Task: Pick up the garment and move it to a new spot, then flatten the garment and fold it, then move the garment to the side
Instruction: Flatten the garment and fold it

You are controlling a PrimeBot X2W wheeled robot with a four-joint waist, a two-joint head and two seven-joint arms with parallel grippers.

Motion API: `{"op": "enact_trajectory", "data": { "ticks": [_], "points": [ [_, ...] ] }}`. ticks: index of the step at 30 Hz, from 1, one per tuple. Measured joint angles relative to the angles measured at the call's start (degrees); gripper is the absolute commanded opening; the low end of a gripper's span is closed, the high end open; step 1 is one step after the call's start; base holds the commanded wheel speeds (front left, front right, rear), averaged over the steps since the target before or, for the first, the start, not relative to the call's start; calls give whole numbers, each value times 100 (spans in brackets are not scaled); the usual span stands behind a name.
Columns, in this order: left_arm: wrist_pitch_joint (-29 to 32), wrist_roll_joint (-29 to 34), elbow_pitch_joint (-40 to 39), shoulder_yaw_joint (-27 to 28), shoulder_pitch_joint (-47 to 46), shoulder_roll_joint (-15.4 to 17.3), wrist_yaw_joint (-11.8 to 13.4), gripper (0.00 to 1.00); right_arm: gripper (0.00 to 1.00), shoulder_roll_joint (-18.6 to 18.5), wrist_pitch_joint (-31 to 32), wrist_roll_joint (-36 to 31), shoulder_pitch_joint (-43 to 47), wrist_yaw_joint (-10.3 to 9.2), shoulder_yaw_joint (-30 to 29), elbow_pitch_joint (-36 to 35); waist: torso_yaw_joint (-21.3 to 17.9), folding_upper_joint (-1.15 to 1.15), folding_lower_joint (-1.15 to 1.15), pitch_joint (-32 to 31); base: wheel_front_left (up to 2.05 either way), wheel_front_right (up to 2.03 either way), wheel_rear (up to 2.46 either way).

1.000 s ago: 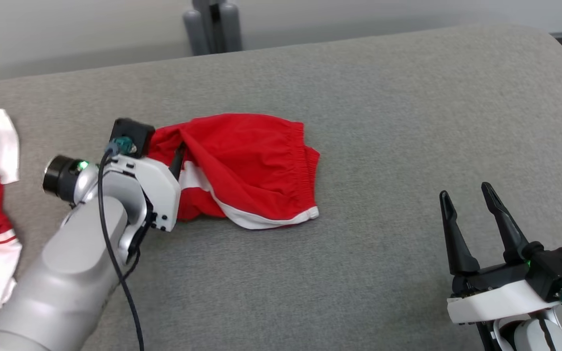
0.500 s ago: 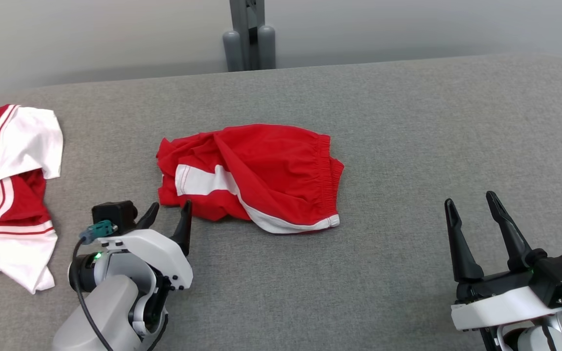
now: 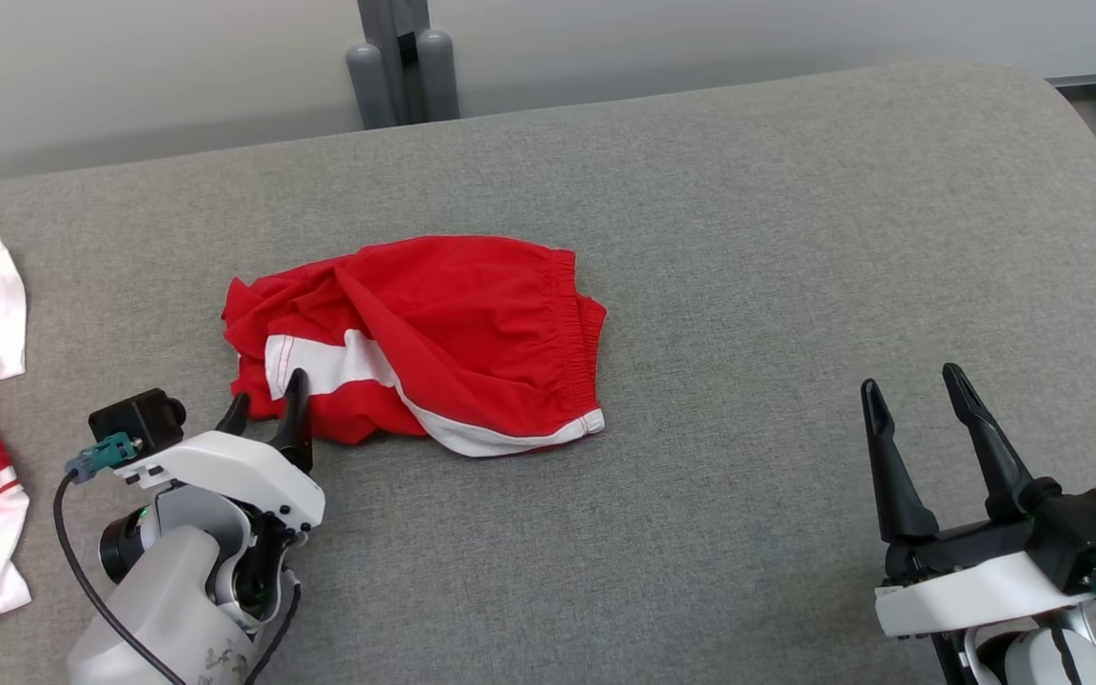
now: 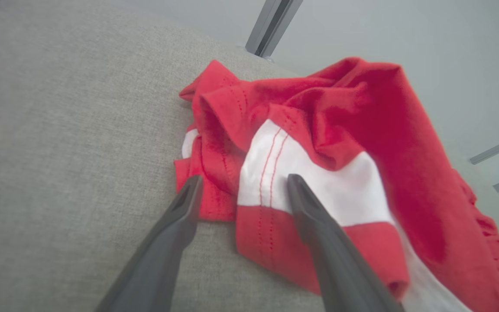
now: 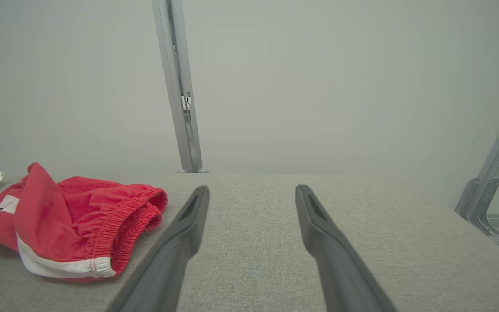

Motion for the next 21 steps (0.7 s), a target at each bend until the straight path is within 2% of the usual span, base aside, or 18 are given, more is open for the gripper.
{"op": "enact_trajectory", "data": {
  "ticks": [5,6,7,8,9,10,21],
  "points": [
    [54,-107,368,-24,-133,-104,-382,100,100,0,0,-18,1,0,-38,-9,-27,0,0,16,0,0,0],
    [68,-125,436,-43,-162,-155,-442,87,100,0,0,-27,1,0,-42,-9,-18,0,0,14,0,0,0],
    [101,-123,495,-78,-182,-208,-494,87,100,0,0,-43,1,0,-41,-5,-6,0,0,7,0,0,0],
    [103,-122,572,-103,-198,-255,-532,16,100,0,0,-48,1,0,-30,-4,8,0,0,-2,0,0,0],
    [101,-121,638,-122,-215,-292,-557,16,100,-1,0,-48,1,0,-21,-1,23,0,0,-14,0,0,0],
    [89,-118,714,-136,-238,-314,-584,0,100,1,0,-48,1,0,-5,0,39,0,0,-25,0,0,0],
    [-180,60,903,-296,-149,-315,-791,0,100,1,0,-44,90,0,-65,36,359,0,0,-192,0,0,0]
  ]
}}
